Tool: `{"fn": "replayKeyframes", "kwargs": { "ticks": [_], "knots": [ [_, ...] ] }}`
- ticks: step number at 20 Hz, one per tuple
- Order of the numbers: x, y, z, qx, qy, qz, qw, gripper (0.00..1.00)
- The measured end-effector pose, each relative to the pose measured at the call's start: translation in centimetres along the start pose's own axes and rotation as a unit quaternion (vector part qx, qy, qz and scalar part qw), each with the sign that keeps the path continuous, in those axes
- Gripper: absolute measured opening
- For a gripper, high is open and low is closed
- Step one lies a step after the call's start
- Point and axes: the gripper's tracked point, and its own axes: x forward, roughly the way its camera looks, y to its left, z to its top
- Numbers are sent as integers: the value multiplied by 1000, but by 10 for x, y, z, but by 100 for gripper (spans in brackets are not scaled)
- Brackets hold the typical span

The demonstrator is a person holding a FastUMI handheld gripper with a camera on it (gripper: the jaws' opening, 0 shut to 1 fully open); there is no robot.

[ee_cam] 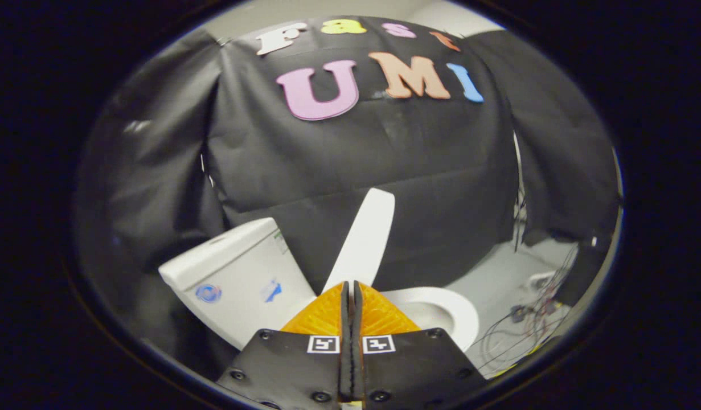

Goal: Open the toilet lid.

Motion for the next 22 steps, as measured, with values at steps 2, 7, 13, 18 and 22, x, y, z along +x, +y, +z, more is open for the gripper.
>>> {"fn": "replayKeyframes", "kwargs": {
  "ticks": [2, 7, 13, 18, 22],
  "knots": [
    [-1, 16, 4, 14, -4, 15, 1000, 1],
    [4, 56, 10, 55, -6, 49, 997, 1],
    [14, 120, 13, 49, -3, 87, 995, 0],
    [21, 162, 9, 10, -10, 90, 996, 1],
    [27, 184, 3, -11, -14, 89, 996, 1]
  ]
}}
